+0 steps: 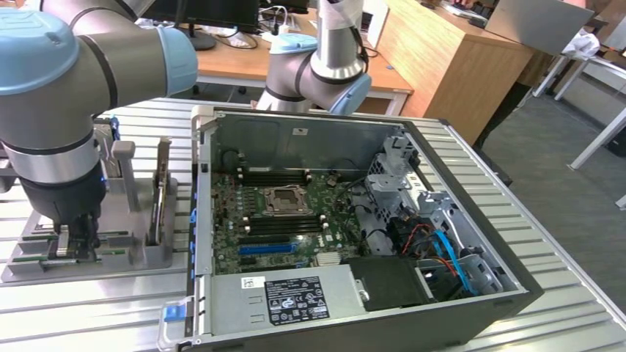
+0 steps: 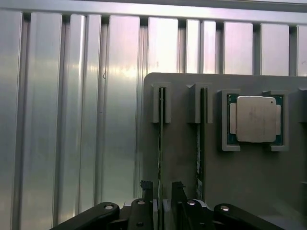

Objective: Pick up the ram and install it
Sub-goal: 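Pick up the ram and move it above insertion slot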

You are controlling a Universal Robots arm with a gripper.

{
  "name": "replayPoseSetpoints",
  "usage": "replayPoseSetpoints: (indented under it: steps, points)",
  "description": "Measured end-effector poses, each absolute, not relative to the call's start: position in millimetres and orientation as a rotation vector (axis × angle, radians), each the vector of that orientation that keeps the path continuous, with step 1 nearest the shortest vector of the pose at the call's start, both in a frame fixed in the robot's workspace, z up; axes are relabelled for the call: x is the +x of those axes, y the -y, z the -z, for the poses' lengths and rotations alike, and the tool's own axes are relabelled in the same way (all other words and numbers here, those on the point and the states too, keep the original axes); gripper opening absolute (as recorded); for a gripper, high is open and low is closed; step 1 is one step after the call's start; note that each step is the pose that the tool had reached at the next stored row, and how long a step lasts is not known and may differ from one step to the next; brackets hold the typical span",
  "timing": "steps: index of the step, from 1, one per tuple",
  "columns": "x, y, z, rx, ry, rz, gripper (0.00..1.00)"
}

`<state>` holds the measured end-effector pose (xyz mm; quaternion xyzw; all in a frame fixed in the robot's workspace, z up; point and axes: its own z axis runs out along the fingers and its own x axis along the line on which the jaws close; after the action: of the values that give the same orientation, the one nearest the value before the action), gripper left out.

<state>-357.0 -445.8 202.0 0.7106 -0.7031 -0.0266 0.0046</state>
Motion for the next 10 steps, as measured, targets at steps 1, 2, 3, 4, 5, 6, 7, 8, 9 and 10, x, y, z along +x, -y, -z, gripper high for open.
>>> replayPoseSetpoints:
  steps: [1,2,3,4,5,6,7,8,9,10]
  points:
    - [-357.0,445.6,-201.9,2.226,2.202,0.083,0.3]
    - [-357.0,445.6,-202.0,2.226,2.202,0.083,0.3]
    - [-357.0,445.6,-202.0,2.226,2.202,0.083,0.3]
    - [-357.0,445.7,-202.0,2.226,2.202,0.083,0.3]
    - [-357.1,445.8,-202.0,2.226,2.202,0.083,0.3]
    - [-357.1,446.0,-202.1,2.226,2.202,0.083,0.3]
    - [-357.1,446.2,-202.0,2.226,2.203,0.083,0.3]
    - [-357.0,446.5,-202.0,2.226,2.202,0.083,0.3]
    - [-357.0,446.6,-202.0,2.226,2.203,0.083,0.3]
    - [-356.9,446.8,-202.0,2.226,2.202,0.083,0.3]
